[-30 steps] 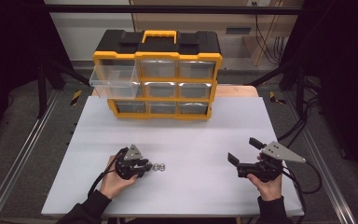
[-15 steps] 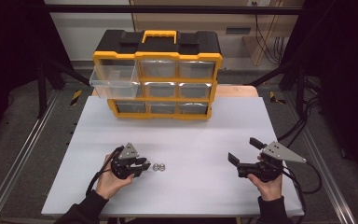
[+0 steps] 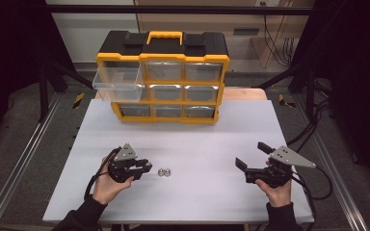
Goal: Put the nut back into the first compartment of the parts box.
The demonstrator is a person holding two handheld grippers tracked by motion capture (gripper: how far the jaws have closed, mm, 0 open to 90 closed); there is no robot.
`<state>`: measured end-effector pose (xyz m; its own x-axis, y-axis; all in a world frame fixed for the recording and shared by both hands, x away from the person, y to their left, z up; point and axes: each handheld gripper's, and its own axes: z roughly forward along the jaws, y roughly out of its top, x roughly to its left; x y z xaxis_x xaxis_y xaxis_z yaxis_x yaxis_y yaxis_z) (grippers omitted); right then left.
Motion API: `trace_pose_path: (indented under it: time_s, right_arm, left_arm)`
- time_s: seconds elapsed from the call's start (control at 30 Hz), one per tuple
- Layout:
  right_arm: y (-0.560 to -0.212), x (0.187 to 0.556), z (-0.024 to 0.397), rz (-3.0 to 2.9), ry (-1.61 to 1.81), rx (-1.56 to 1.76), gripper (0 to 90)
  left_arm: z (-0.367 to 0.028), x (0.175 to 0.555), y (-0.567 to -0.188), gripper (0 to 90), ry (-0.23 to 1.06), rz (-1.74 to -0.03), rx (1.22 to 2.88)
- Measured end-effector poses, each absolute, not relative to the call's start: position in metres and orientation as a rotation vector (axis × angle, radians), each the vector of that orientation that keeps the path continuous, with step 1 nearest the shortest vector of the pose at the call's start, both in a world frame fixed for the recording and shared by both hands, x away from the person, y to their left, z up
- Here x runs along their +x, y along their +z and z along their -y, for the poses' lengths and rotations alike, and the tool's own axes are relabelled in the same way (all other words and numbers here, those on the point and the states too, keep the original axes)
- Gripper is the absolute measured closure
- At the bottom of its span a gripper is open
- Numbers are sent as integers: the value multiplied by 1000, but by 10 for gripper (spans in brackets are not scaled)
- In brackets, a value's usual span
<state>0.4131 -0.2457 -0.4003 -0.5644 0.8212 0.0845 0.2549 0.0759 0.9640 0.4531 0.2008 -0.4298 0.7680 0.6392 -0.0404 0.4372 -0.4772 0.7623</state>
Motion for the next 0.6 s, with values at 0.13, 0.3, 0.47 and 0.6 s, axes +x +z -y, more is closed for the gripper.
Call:
trace_pose_path:
  time_s: [0.13, 0.3, 0.47, 0.6]
  right_arm:
    - [-400, 413, 245, -1870, 1511, 1063, 7]
    - [-401, 413, 245, -1870, 1509, 1061, 7]
    - [-401, 414, 245, -1871, 1505, 1058, 7]
    - [-401, 414, 245, -1873, 1501, 1059, 6]
  left_arm:
    - [-204, 453, -425, 700, 319, -802, 2142]
    - [-207, 451, -417, 699, 323, -804, 2125]
    - [-210, 450, -410, 699, 328, -804, 2107]
    - [-211, 449, -404, 700, 333, -801, 2096]
